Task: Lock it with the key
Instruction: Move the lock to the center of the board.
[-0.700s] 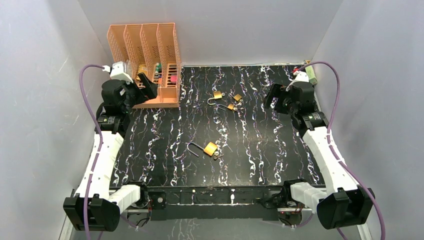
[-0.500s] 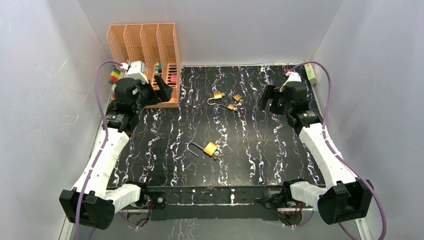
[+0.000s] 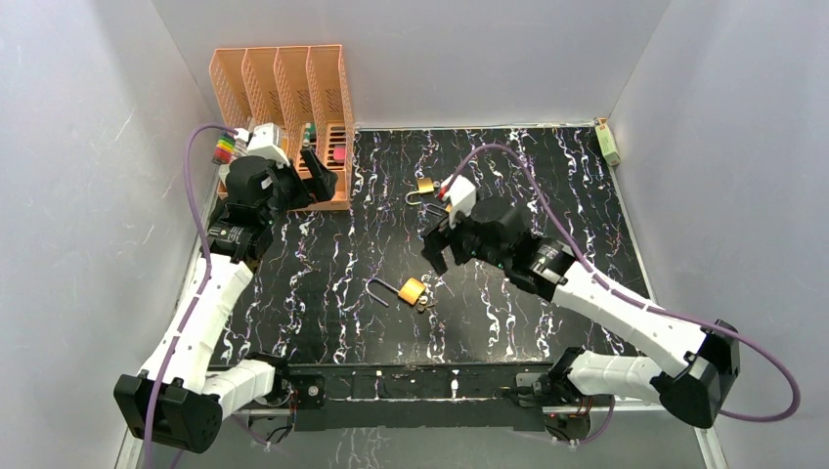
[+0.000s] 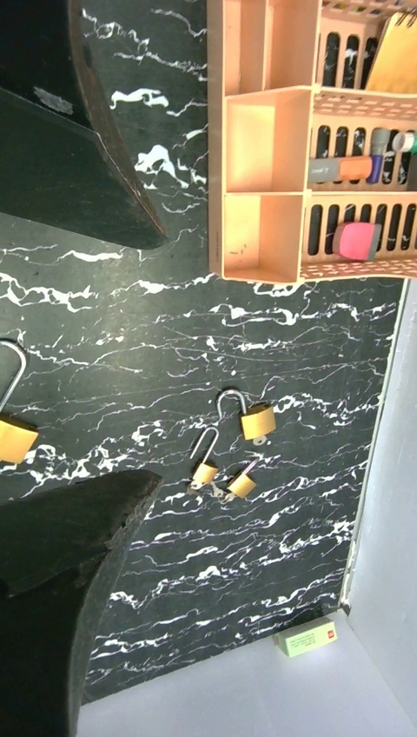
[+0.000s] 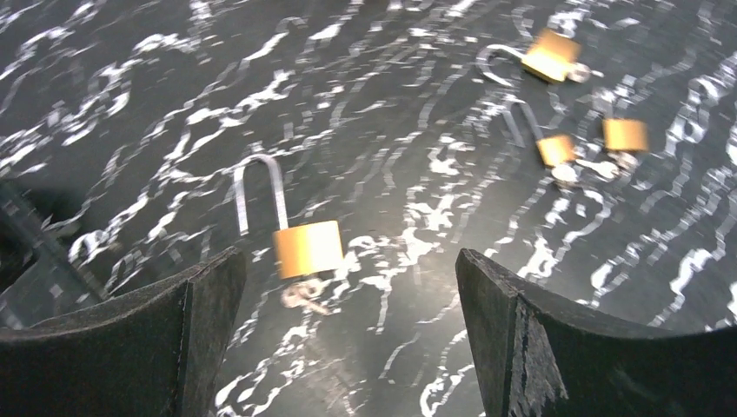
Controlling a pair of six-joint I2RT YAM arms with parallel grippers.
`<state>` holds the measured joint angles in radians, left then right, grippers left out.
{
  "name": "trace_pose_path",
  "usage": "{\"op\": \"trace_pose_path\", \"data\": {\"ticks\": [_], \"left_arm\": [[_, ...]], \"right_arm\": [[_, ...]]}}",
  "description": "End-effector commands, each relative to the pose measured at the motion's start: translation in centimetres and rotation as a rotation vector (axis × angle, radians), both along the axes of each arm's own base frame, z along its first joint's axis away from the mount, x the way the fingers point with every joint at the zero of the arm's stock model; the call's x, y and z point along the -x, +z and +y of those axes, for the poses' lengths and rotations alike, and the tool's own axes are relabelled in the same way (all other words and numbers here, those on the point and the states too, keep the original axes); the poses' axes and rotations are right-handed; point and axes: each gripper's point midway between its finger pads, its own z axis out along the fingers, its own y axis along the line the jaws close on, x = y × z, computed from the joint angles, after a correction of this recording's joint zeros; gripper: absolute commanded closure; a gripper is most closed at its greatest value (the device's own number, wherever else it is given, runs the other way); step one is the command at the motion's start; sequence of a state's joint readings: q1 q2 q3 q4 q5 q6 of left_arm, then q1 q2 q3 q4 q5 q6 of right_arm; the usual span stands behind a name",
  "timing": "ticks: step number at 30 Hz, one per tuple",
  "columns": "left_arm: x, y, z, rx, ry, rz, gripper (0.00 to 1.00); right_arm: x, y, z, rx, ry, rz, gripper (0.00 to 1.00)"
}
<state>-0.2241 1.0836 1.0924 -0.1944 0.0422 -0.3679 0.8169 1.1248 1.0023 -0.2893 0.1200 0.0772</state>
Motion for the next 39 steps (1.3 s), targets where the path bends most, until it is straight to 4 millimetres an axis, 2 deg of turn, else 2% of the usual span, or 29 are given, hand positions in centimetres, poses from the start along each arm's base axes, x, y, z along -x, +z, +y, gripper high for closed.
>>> {"op": "trace_pose_path", "data": {"ticks": [1, 3, 5, 7, 10, 12, 17, 21, 24, 29, 37, 39], "left_arm": [[1.2, 0.2, -1.1, 0.068, -0.047, -0.001, 0.02], [1.3, -0.3, -1.6, 0.086, -0.067, 0.025, 0.02], [1.3, -0.9, -2.2, 0.124, -0.081, 0.036, 0.02], [1.4, -1.0, -2.9, 0.156, -0.107, 0.044, 0.02], [1.5, -0.8, -3.4, 0.138, -0.122, 0.057, 0.02], [1.4, -0.6, -3.3, 0.124, -0.115, 0.057, 0.02], [1.6, 0.1, -2.3, 0.1, -0.073, 0.037, 0.02], [2.3, -0.6, -2.4, 0.105, -0.084, 0.044, 0.02], [2.8, -1.8, -2.4, 0.105, -0.088, 0.068, 0.02], [3.2, -3.2, -2.6, 0.106, -0.1, 0.097, 0.02], [3.3, -4.0, -2.6, 0.076, -0.123, 0.106, 0.02], [3.4, -4.0, -2.6, 0.055, -0.135, 0.105, 0.02]], "right_arm": [[3.0, 2.6, 3.0, -0.064, 0.158, -0.088, 0.01], [4.5, 2.0, 4.2, -0.15, 0.227, -0.05, 0.01], [5.3, 0.9, 4.7, -0.256, 0.201, 0.036, 0.02], [6.3, -0.6, 6.2, -0.264, 0.281, 0.092, 0.02], [5.6, -5.6, 6.6, -0.031, 0.241, 0.264, 0.01], [5.3, -8.2, 6.6, 0.114, 0.219, 0.272, 0.01], [4.7, -11.7, 7.0, 0.211, 0.193, 0.272, 0.02], [4.6, -14.6, 7.0, 0.292, 0.176, 0.309, 0.02], [5.0, -16.3, 7.3, 0.348, 0.197, 0.296, 0.06], [5.1, -18.3, 7.8, 0.408, 0.214, 0.284, 0.06], [4.9, -20.5, 8.1, 0.442, 0.236, 0.282, 0.05], [4.1, -20.9, 8.0, 0.468, 0.228, 0.242, 0.01]]}}
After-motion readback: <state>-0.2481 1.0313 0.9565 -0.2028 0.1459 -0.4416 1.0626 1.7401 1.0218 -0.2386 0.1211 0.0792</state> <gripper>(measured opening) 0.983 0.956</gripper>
